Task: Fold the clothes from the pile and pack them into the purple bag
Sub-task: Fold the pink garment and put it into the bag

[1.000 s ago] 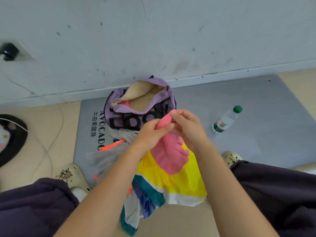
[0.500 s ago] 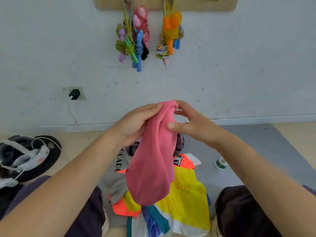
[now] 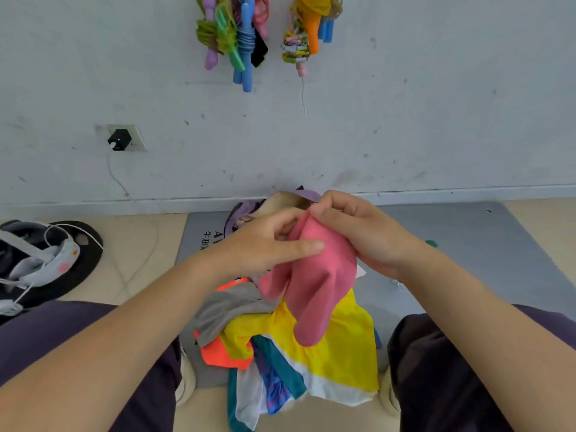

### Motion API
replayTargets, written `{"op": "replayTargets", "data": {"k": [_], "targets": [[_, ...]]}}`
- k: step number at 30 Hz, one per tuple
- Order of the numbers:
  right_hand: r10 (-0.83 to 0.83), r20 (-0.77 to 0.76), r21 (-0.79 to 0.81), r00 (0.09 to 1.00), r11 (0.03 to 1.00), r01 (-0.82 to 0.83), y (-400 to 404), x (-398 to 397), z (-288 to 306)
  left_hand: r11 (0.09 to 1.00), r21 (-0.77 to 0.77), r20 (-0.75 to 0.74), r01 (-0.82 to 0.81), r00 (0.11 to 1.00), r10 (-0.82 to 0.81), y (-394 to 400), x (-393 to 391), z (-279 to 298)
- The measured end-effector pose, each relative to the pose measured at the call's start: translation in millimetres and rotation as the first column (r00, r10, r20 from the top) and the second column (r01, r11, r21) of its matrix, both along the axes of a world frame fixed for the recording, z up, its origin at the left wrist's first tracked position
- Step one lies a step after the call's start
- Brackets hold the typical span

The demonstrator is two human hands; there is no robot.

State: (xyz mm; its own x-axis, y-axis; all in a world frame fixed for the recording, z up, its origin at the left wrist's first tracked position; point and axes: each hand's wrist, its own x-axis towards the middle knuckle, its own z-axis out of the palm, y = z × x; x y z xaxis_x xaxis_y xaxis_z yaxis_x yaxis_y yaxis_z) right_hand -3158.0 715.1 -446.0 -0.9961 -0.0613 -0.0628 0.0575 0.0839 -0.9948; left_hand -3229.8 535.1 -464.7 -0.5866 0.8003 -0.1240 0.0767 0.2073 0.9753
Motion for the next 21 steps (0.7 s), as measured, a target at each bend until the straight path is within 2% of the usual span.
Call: {"op": "replayTargets", "data": {"k": [3, 5, 7, 10, 15, 21], "targets": [[-0.053, 0.022, 0.074, 0.998, 0.996, 0.051, 5.6, 2.1, 0.6, 0.991, -0.11, -0.125, -0.071, 0.991, 0.057, 1.4, 5.2, 2.0], [-0.055, 0.078, 0.159, 0.995, 0.986, 0.042, 11.6, 2.9, -0.6, 0.988, -0.044, -0.173, -0.147, 0.975, 0.137, -0.9, 3.4, 4.1], [-0.013, 0.2, 0.251, 0.98, 0.967, -0.038, 18.2, 5.2, -2.6, 0.975, 0.073, -0.187, -0.211, 0.957, 0.221, -4.1, 1.1, 6.6], [0.039, 0.311, 0.258, 0.95, 0.958, -0.124, 23.7, 8.9, -7.4, 0.942, 0.156, -0.171, -0.296, 0.932, 0.321, -8.5, -3.4, 8.1], [0.01, 0.224, 0.012, 0.975, 1.0, -0.013, 23.2, 8.0, -10.7, 0.966, 0.138, -0.283, -0.219, 0.926, 0.25, -12.2, -3.5, 8.0], [0.028, 0.314, 0.079, 0.949, 0.995, -0.056, 14.2, 8.0, -11.4, 0.988, 0.13, -0.33, -0.089, 0.935, 0.127, -14.4, -0.9, 11.2]]}}
